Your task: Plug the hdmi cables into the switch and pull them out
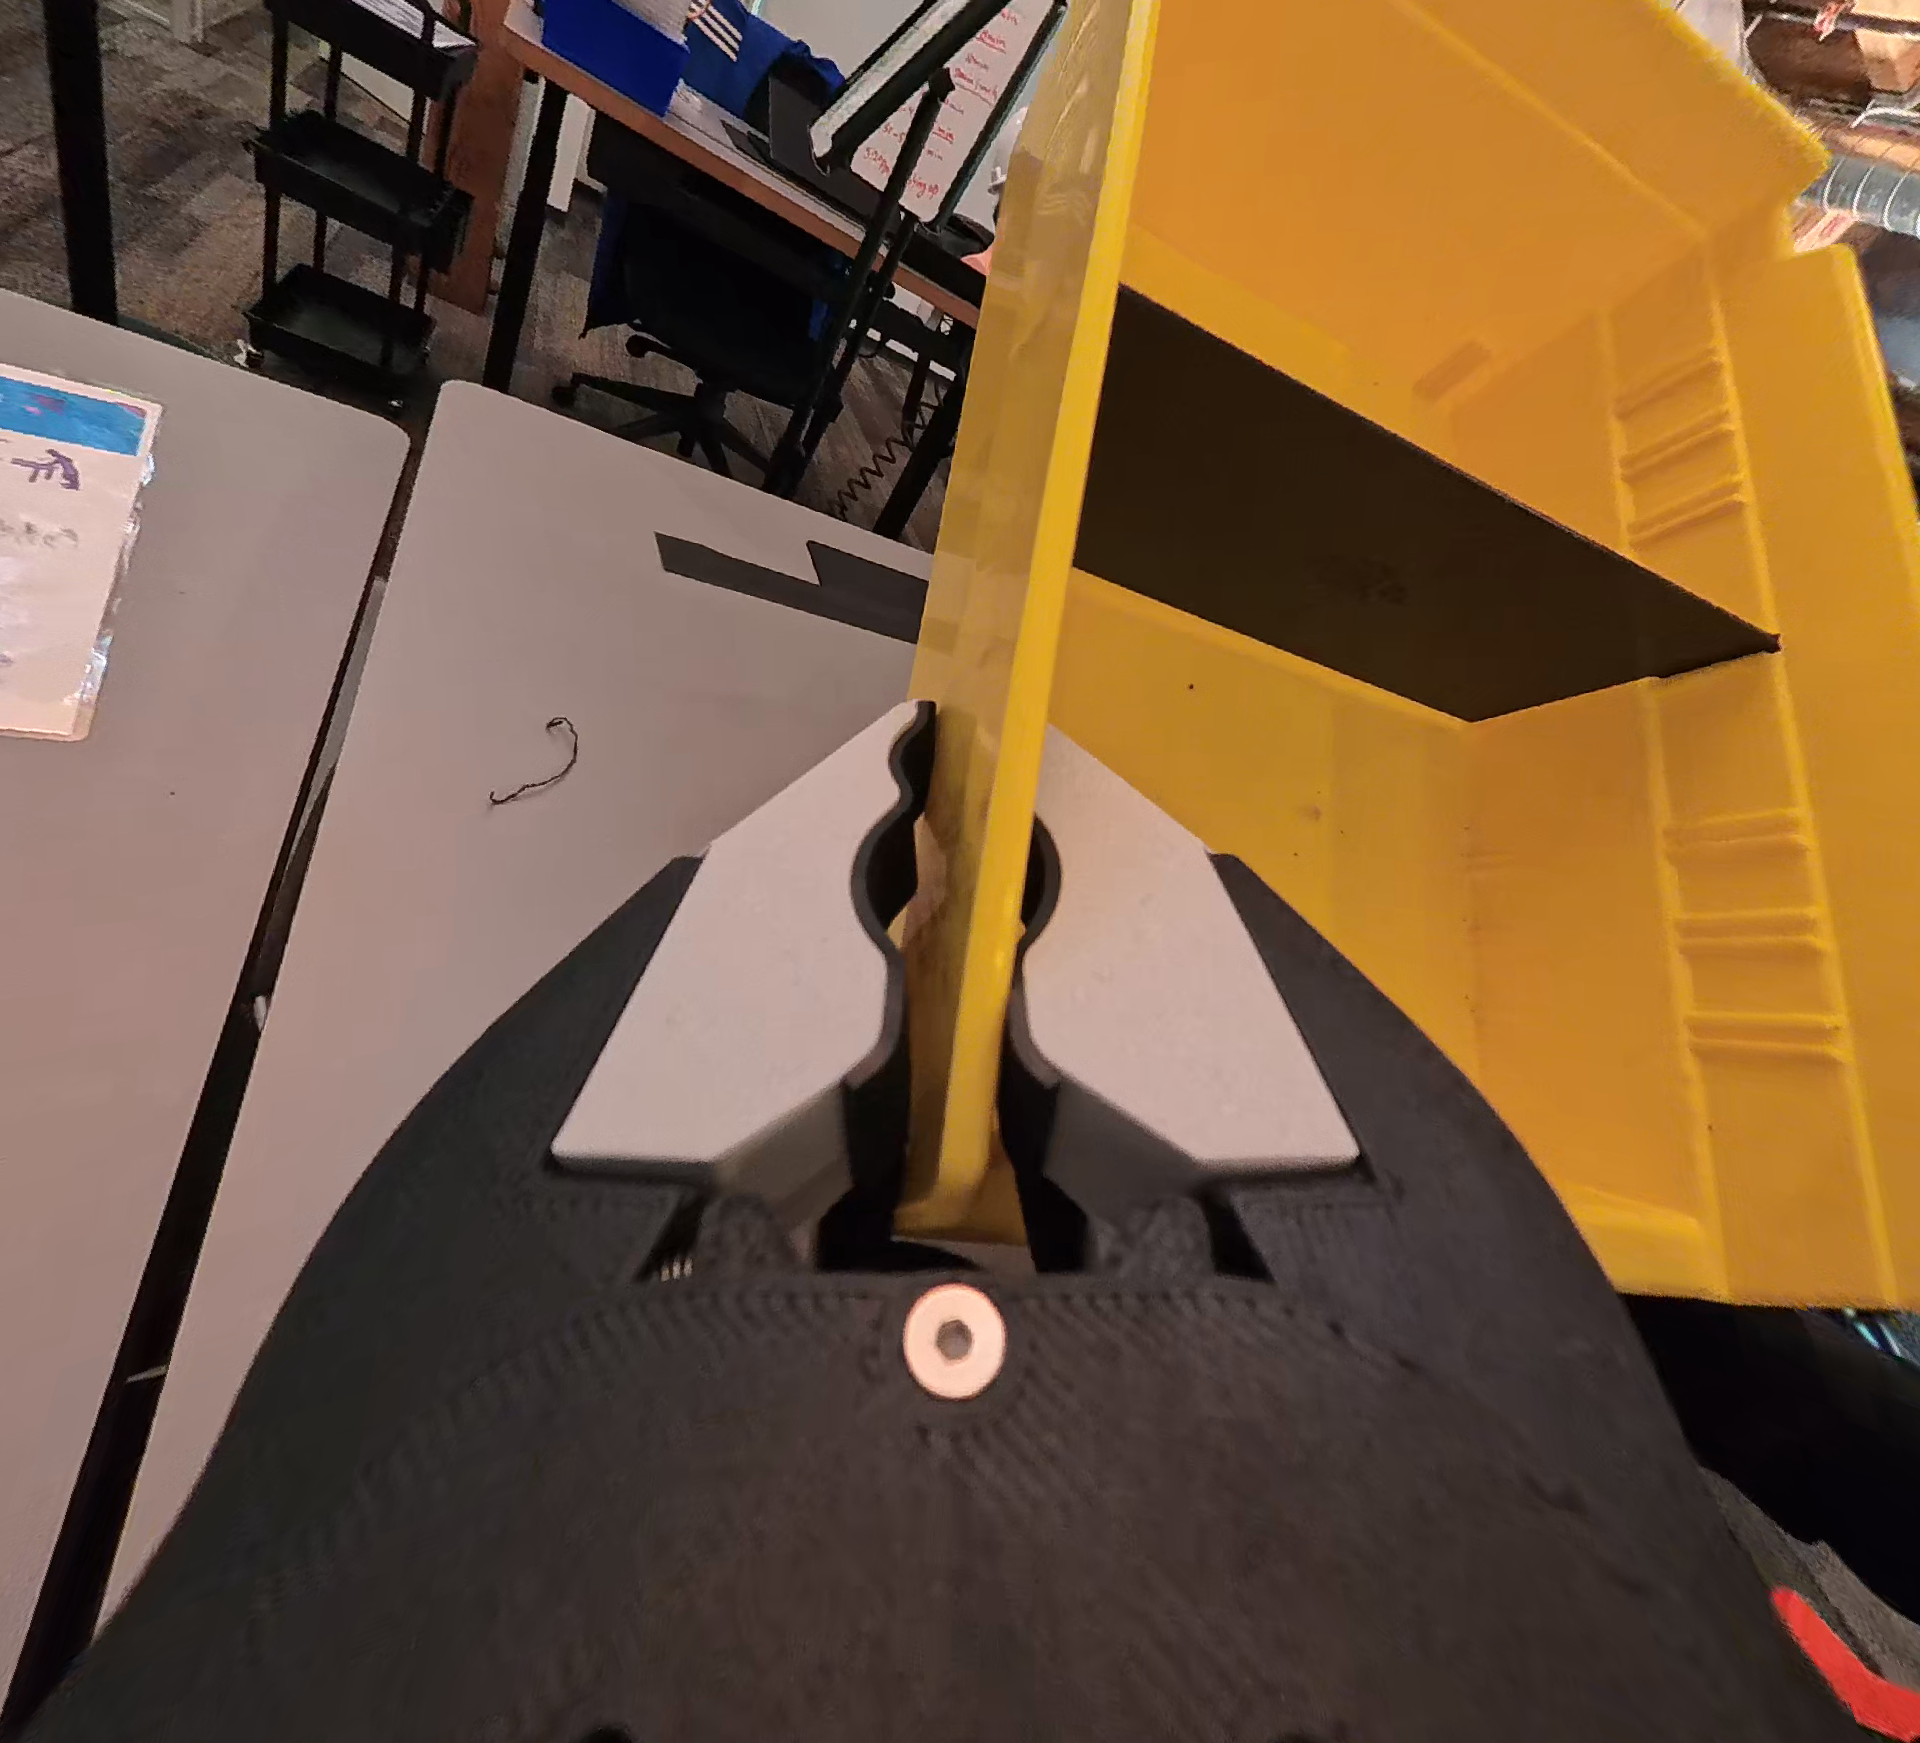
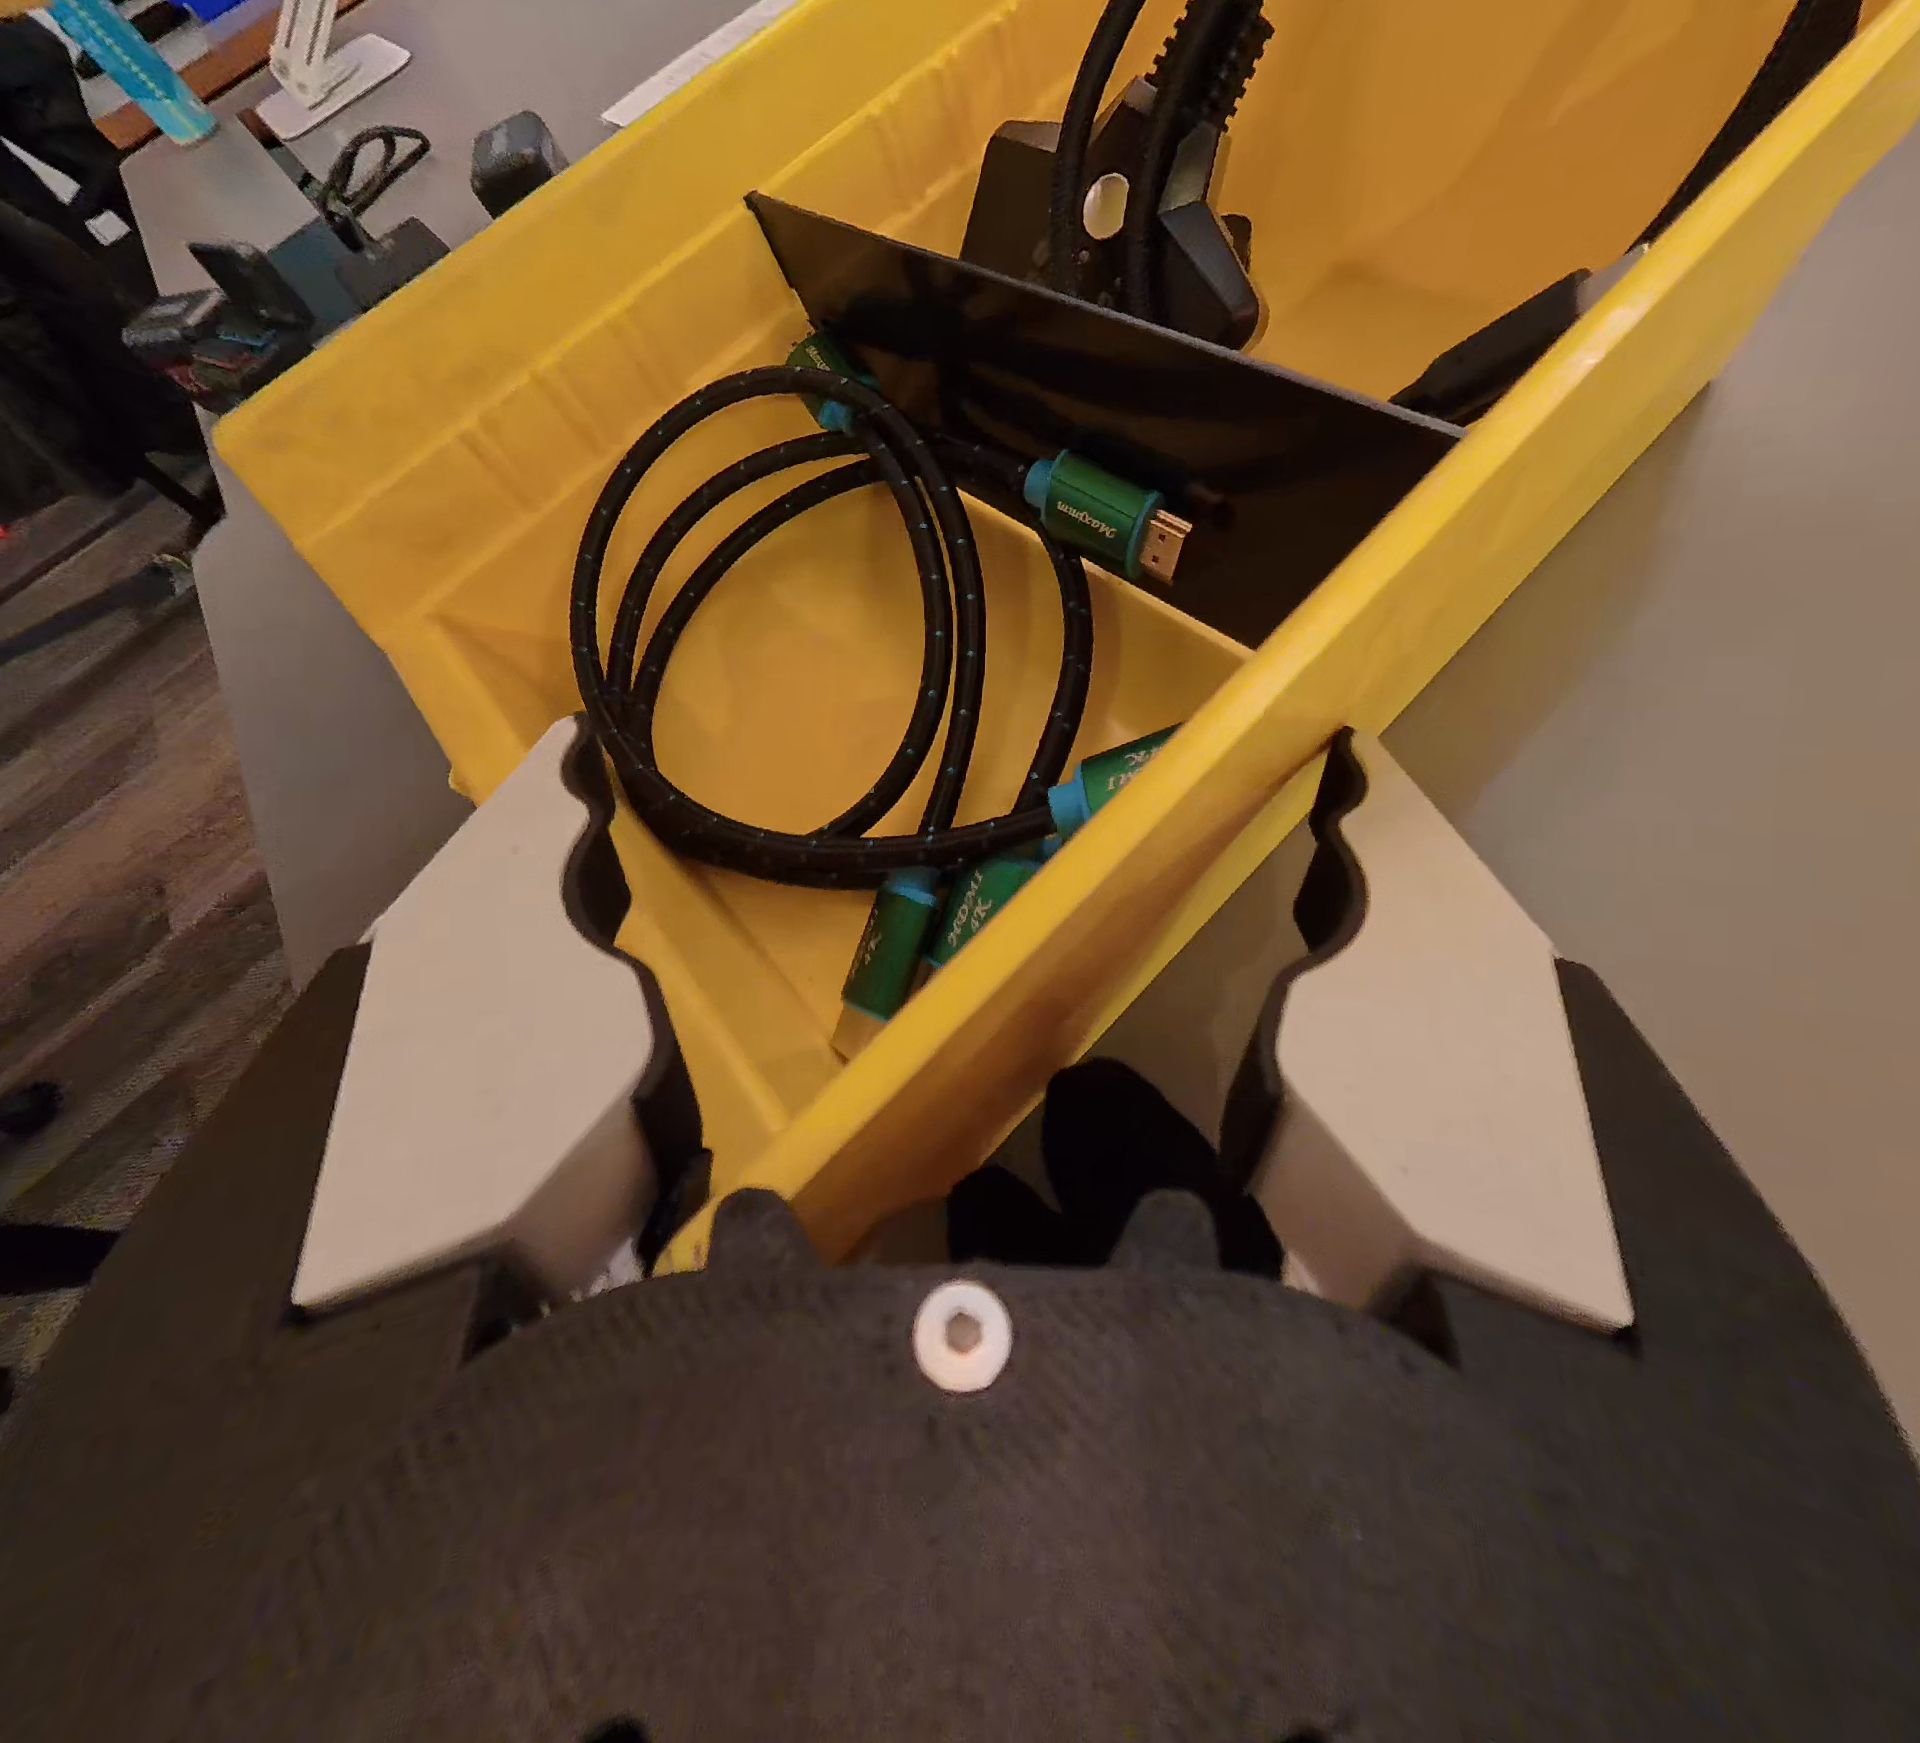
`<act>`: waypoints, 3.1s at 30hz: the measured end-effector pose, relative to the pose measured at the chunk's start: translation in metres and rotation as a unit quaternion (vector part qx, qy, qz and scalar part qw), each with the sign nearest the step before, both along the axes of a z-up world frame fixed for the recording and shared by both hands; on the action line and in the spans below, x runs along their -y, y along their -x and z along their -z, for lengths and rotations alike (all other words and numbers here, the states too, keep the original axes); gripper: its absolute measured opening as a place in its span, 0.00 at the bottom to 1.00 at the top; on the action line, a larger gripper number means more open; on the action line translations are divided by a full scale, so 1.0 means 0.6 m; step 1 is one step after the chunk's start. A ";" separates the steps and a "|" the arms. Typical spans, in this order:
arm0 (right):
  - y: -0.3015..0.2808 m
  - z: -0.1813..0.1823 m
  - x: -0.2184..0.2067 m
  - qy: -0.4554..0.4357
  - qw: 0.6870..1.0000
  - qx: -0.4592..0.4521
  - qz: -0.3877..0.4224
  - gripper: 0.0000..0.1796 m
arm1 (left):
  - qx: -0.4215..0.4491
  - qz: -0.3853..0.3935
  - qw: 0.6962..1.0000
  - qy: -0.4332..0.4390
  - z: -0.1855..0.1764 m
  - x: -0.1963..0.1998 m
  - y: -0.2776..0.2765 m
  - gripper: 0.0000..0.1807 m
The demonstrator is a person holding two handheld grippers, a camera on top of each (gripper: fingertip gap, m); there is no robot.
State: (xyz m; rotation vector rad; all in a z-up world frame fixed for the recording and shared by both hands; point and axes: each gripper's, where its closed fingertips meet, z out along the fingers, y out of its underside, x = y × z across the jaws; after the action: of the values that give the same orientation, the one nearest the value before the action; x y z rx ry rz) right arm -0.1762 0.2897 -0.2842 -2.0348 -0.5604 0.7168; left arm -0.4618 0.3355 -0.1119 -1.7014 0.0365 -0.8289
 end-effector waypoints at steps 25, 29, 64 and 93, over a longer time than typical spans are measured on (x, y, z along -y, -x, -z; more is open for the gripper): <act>0.076 -0.072 -0.002 -0.053 0.997 -0.049 -0.036 0.84 | -0.026 0.000 0.999 -0.037 -0.065 0.008 -0.043 0.03; -0.047 -0.079 0.009 -0.125 0.990 0.070 0.013 0.84 | -0.041 0.029 0.998 -0.038 -0.063 -0.008 -0.128 0.03; -0.701 -0.187 0.212 -0.159 0.920 -0.202 0.295 0.88 | -0.129 0.342 0.921 0.135 0.247 0.117 -1.037 0.10; -1.138 -0.073 0.174 -0.070 0.891 0.250 0.373 0.42 | -0.007 0.525 0.824 0.214 0.245 0.416 -1.261 0.48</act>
State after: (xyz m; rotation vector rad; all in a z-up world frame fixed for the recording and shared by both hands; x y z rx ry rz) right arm 0.5066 0.1856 -0.2404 -2.0680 -0.0636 -0.3092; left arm 0.2951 0.0857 -0.2588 -2.0814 0.9367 -1.7273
